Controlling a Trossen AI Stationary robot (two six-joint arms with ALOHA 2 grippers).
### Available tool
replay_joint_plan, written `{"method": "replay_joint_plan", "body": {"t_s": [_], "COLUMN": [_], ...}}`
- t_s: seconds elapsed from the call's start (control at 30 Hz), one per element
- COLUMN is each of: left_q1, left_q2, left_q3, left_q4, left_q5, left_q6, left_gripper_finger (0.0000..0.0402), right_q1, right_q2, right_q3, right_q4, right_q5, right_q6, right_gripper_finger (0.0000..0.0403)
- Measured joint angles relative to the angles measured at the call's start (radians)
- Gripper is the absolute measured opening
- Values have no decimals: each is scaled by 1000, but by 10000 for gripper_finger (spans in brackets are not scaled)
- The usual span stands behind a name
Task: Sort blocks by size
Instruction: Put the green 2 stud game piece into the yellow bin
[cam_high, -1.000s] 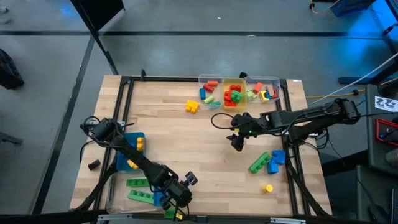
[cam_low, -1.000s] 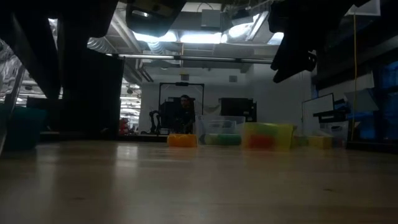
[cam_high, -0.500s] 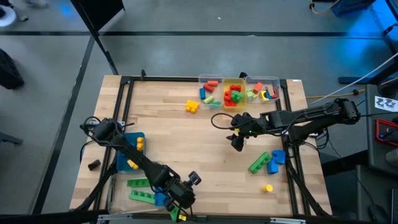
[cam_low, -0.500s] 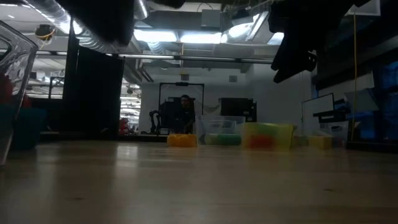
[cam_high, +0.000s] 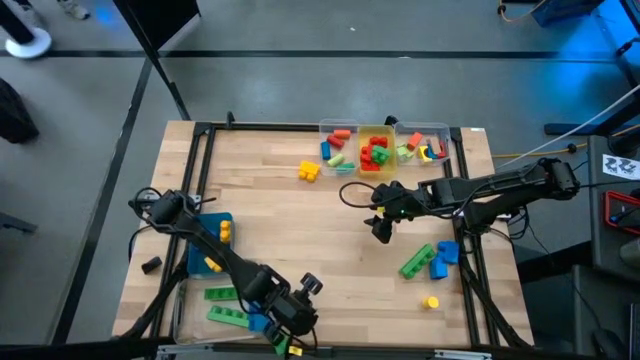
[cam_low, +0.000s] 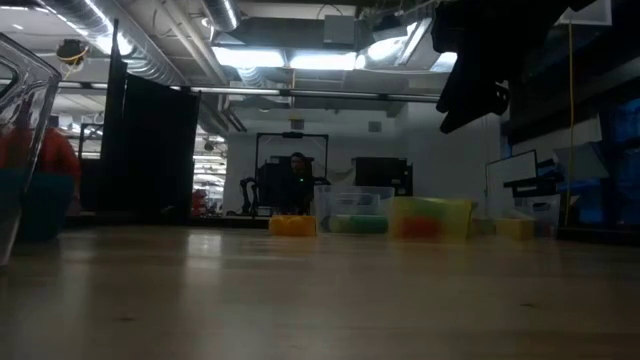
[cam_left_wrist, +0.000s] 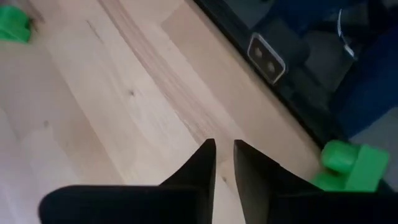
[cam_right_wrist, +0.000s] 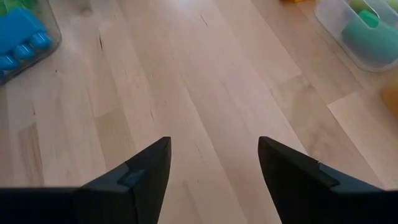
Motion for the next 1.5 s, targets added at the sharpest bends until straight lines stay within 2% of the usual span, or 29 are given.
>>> {"method": "replay_joint_plan", "body": {"t_s": [0.17,0.37,0.7,1.03,1.3,1.5], "left_q1": [-12,-39,-124,-226,-250,-245], "left_q2": [-1,-2,48,140,209,209], "left_q3": [83,152,155,155,154,154], "left_q4": [-49,-118,71,80,73,70], "left_q5": [1,60,183,185,189,189], "left_q6": [-86,-184,-350,-684,-1043,-1089], "left_gripper_finger": [43,8,2,3,2,2], "right_q1": [0,0,0,0,0,0], "right_q2": [0,0,0,0,0,0], "right_q3": [0,0,0,0,0,0], "right_q4": [1,2,2,2,2,2], "right_q5": [0,0,0,0,0,0], "right_q6": [0,0,0,0,0,0], "right_gripper_finger": [241,241,241,241,241,241]}}
